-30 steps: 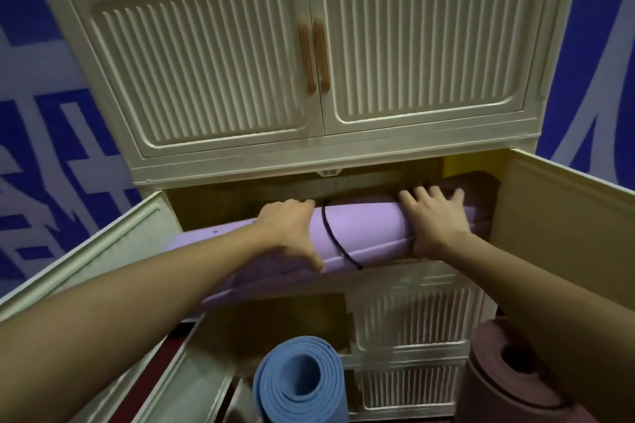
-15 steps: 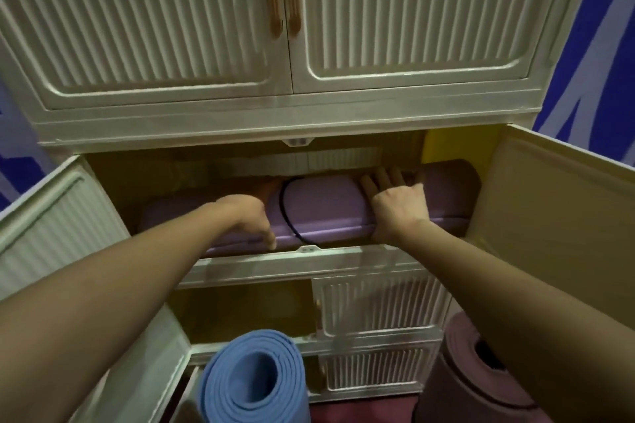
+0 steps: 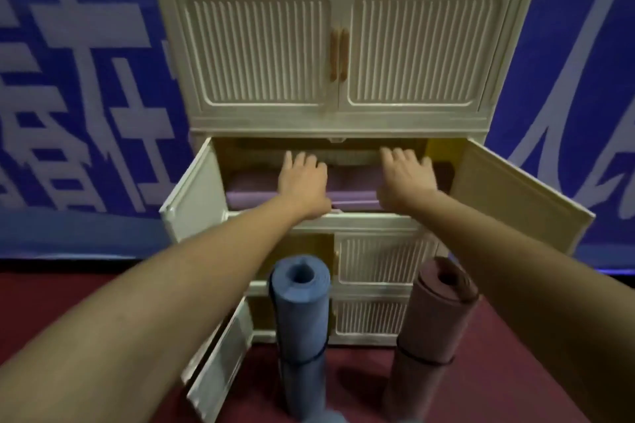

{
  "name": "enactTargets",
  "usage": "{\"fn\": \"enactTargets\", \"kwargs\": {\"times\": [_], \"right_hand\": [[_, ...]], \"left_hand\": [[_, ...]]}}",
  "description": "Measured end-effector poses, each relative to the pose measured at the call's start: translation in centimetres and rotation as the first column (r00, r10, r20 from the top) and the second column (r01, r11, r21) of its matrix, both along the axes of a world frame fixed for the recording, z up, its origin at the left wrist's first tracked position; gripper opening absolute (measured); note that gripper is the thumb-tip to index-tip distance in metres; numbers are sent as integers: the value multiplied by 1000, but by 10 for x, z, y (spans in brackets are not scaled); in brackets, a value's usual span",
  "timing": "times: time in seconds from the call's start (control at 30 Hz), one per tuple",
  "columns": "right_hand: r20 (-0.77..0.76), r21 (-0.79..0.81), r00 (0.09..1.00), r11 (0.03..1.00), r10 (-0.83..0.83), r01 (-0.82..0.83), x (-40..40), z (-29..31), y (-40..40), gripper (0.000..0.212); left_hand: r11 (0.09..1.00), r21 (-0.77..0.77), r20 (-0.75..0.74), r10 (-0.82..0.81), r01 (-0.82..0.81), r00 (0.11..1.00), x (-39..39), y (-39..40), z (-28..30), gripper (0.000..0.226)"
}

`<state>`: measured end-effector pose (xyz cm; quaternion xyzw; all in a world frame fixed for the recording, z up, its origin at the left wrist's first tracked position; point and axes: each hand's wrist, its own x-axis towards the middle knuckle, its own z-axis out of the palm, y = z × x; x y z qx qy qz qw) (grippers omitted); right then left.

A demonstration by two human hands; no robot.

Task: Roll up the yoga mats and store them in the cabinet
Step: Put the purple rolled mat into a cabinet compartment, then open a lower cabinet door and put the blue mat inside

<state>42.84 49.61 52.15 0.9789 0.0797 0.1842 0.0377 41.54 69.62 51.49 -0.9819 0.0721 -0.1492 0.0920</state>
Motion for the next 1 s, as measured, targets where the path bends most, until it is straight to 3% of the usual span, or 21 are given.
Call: {"fn": "enactTargets", "kwargs": {"times": [0.1,0.2,0.27,0.33,0.4,0.47,0.57,0.63,0.73,0.83,0.93,1.0], "right_hand": [[79,-79,984,983,-159,165,-38,11,-36,80],[43,-184,877,859,-478,478,-75,14,-85,100],[-15,-86,763,761,-646,643,-97,8,-114,103],[-117,125,703,692,-701,711,-117,3,-131,98],[-170,374,768,681,-617,629,-126,-1,-130,72],[-135,506,843,696,-520,510,-130,-2,-110,43],[-97,611,929,715,-358,340,-135,0,-57,11],[-104,670,963,698,-249,253,-126,-4,-25,12],[-145,777,984,605,-99,175,-100,-12,14,13],[-161,894,987,422,-5,148,-70,-21,44,22],[-115,975,978,207,172,79,-36,-37,72,30],[-98,977,943,210,317,30,-5,-50,83,49]], "left_hand": [[981,37,56,191,-193,980,-53,48,21,74],[886,3,28,463,-463,886,-96,106,25,94],[797,-162,-31,586,-582,810,-120,136,20,104],[735,-319,-30,623,-598,782,-134,152,14,97],[733,-449,20,580,-511,814,-140,147,9,76],[677,-604,10,536,-422,844,-138,122,9,50],[461,-838,-91,408,-291,908,-126,70,6,31],[307,-931,-92,324,-197,941,-109,39,0,35],[161,-977,-98,252,-141,963,-82,4,-11,36],[28,-989,-136,156,-142,978,-55,-20,-21,32],[-181,-974,-134,-31,-137,991,-24,-29,-22,31],[-171,-972,-127,-187,-159,974,0,-32,-25,37]]}}
